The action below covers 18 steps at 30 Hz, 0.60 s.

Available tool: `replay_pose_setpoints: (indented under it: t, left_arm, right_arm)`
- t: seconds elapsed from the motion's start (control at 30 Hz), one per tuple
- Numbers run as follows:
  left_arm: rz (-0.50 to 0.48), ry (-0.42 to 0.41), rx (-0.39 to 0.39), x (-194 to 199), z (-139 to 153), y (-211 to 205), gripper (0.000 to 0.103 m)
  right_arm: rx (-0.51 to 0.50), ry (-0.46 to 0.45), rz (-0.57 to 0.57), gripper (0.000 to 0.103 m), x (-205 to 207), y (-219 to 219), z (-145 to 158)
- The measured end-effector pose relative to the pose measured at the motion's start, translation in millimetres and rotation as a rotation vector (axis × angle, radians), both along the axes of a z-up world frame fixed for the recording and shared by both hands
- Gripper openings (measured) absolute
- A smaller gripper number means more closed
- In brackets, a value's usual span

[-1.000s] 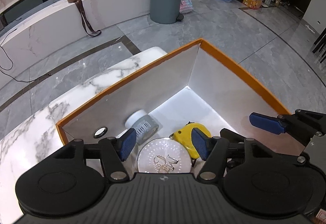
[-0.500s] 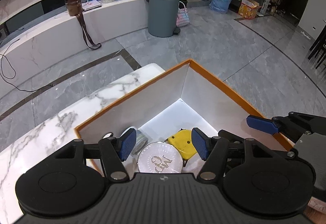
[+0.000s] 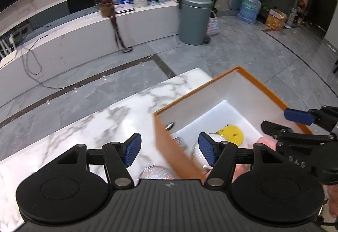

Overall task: Organize rigid objects
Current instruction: 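Withdraw both tools from the box back over the table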

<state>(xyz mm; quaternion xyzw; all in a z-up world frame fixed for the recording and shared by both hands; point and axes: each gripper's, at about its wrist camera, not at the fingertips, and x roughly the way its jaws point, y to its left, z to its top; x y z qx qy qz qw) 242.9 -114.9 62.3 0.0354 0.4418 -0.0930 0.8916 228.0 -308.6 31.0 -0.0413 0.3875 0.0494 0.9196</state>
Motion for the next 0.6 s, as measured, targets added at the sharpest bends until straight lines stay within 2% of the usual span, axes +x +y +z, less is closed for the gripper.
replay_pose_setpoints:
  t: [0.6]
  left_arm:
    - [0.052,0.006,-0.009,-33,1,50,0.073]
  right_arm:
    - [0.002,-0.035,0.094,0.048,-17,53,22]
